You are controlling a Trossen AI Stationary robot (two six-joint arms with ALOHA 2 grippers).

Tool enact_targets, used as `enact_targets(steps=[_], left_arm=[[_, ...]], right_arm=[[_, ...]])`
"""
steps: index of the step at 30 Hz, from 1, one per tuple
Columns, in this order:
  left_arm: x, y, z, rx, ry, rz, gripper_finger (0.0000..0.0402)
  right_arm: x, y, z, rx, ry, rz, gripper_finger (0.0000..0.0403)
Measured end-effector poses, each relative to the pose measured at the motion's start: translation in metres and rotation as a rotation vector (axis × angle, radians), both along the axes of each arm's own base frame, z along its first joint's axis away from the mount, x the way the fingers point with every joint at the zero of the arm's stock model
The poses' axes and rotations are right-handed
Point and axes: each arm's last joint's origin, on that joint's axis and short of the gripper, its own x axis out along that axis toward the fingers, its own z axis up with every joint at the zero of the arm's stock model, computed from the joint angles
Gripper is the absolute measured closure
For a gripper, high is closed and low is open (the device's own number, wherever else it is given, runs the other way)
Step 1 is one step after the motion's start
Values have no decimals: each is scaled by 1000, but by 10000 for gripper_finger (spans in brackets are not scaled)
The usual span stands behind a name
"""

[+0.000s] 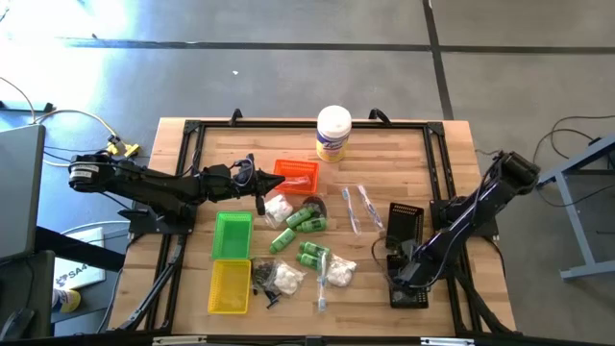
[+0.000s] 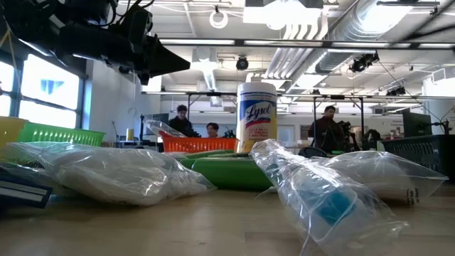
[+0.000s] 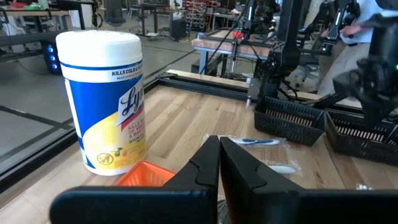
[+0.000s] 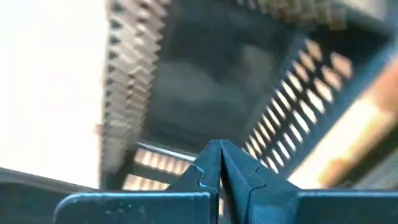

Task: Pick & Place Travel size toiletries
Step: Put the green shampoo into the top black bin

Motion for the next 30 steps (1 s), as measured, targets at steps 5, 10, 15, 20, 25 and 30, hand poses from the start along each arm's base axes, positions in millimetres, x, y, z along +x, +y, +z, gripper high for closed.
enact_targets(steps=[5,10,15,20,25,30], left_arm=[[0,0,-1,0,6,0,394],[0,0,-3,-3,30,0,394],[0,0,-4,-7,40,-1,394],[0,0,-6,-9,62,-1,394],[0,0,-7,-10,72,-1,394],[0,0,-7,-6,74,-1,394]], right_arm=[[-2,-15,21,-85,-196,-16,401],[1,-33,32,-192,-305,12,401],[13,-53,35,-291,-362,78,401],[27,-76,35,-359,-363,136,401],[41,-99,37,-387,-389,206,401],[55,-123,40,-404,-446,278,401]])
